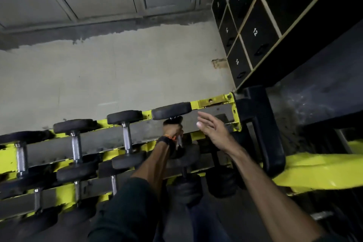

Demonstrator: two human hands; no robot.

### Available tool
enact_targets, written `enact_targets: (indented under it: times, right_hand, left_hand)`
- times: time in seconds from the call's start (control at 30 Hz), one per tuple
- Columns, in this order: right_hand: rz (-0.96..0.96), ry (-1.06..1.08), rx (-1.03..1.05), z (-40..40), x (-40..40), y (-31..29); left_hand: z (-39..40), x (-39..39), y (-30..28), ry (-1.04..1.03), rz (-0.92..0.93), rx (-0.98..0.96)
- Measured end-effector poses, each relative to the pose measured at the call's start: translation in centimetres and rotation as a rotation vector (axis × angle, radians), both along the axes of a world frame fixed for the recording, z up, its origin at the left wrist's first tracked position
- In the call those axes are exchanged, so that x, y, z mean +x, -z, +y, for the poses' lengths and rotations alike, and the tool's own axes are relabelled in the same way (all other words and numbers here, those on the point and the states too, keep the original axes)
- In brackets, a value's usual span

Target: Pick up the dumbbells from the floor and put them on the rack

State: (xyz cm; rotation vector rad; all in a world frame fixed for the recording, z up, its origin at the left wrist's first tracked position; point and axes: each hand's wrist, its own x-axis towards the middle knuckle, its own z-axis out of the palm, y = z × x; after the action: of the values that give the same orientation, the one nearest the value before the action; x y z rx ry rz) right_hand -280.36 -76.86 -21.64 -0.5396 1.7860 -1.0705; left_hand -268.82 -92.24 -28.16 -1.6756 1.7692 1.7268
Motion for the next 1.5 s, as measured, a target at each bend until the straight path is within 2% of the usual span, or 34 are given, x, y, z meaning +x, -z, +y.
enact_targets:
  times: [0.13, 0.23, 0.37, 0.43, 0.53, 0.6, 0.67, 0.8, 0.9, 1.0, 1.17, 1.27, 1.33, 1.37, 1.5]
  right_hand:
    - [-0.002, -0.049, 0.023, -3.3, -2.4, 2.5]
    - [0.015, -0.062, 0.038, -4.4, -3.6, 3.1]
    - [0.025, -0.050, 0.043, -5.3, -4.9, 2.5]
    - [0.025, -0.008, 0.032, -5.6, -5.2, 2.0]
    - [0.050, 0.079, 0.020, -4.6, -5.2, 1.2]
    - [0.056, 0.142, 0.006, -3.2, -4.5, 0.4]
    - [0.068, 0.230, 0.001, -0.9, -3.0, -0.5]
    - [0.162, 0.379, -0.013, 6.0, 2.6, -4.0]
    - [0.252, 0.531, -0.009, 14.3, 10.3, -7.5]
    - [0.306, 0.771, 0.026, 24.1, 21.6, -11.5]
    - [0.325, 1.155, 0.158, 38.5, 40.5, -15.9]
    - [0.356, 1.392, 0.213, 44.4, 51.2, -16.5]
    - [0.327, 1.589, 0.243, 49.9, 62.0, -16.6]
    - [0.325, 1.618, 0.226, 50.4, 63.5, -16.2]
    - [0.335, 1.848, 0.289, 58.1, 81.2, -15.1]
  left_hand:
    - [-3.0, -2.9, 4.0, -0.153, 0.012, 0.108]
    - [-3.8, -4.0, 6.3, -0.346, 0.050, 0.122]
    - [-4.0, -3.1, 6.3, -0.396, 0.105, 0.220]
    - [-4.0, -3.1, 4.7, -0.297, 0.129, 0.259]
    - [-4.2, -1.3, 2.6, 0.057, -0.027, 0.094]
    - [-3.6, 0.6, 0.7, 0.132, -0.042, 0.046]
    - [-2.2, 2.2, -1.6, 0.163, 0.018, 0.036]
    - [3.0, 3.9, -7.7, 0.227, 0.355, 0.191]
    - [9.3, 6.0, -12.0, 0.459, 0.498, 0.091]
    - [17.9, 10.4, -16.2, 0.719, 0.642, 0.120]
    - [33.9, 20.0, -21.0, 1.253, 0.718, 0.116]
    - [41.9, 26.0, -22.0, 1.499, 0.736, 0.102]
    - [49.7, 33.6, -22.8, 1.693, 0.757, 0.105]
    - [50.2, 34.6, -22.8, 1.720, 0.748, 0.095]
    - [62.1, 48.5, -22.7, 1.952, 0.732, 0.182]
